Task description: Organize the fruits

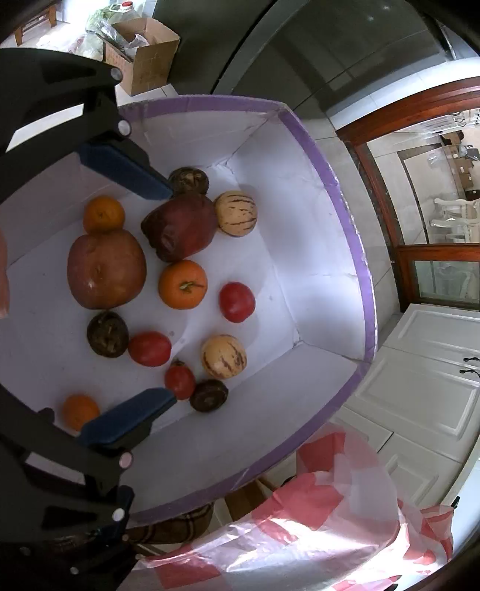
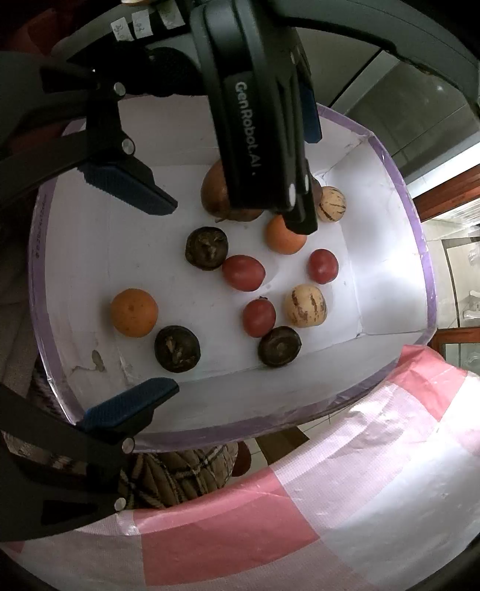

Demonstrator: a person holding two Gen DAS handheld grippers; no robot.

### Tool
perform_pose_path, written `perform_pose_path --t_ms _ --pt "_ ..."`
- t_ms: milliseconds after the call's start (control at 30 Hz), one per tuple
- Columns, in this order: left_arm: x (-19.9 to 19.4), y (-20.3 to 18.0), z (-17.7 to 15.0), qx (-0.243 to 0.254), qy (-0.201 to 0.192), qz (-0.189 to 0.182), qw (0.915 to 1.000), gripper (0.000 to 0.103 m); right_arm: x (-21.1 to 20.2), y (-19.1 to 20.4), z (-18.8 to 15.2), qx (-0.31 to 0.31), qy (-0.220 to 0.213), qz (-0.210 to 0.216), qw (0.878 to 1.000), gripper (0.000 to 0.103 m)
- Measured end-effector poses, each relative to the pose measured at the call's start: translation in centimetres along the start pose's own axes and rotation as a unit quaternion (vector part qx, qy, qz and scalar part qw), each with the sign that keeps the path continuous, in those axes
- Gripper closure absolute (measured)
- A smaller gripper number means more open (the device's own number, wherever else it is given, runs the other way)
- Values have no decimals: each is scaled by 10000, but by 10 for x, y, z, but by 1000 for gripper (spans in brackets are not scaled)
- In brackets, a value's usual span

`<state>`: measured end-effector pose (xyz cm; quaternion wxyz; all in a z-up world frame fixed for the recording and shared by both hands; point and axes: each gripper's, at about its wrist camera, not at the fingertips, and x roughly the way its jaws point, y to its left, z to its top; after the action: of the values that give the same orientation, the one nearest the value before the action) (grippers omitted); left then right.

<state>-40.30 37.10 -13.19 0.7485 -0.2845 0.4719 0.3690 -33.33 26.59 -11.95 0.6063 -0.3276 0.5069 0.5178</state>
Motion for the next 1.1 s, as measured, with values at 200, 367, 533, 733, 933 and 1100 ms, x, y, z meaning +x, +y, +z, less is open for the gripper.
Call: perform_pose_path --t_ms 200,367,533,733,933,1100 --pt "2 -2 0 17 21 -8 10000 1 1 0 -2 12 2 2 10000 16" --pt "2 -2 -1 5 29 -7 10000 1 0 0 -2 4 2 4 10000 16" --pt "4 -2 -1 2 50 -18 10000 1 1 -1 -3 4 6 4 10000 16" --pt "4 -1 0 3 87 -30 10000 1 1 -2 -6 -10 29 0 10000 16" --pt "6 -2 0 39 120 -32 9999 1 2 -4 -8 -12 54 -9 10000 16" --pt "6 -3 0 54 140 -36 9999 1 1 -4 -8 -17 60 -13 10000 16"
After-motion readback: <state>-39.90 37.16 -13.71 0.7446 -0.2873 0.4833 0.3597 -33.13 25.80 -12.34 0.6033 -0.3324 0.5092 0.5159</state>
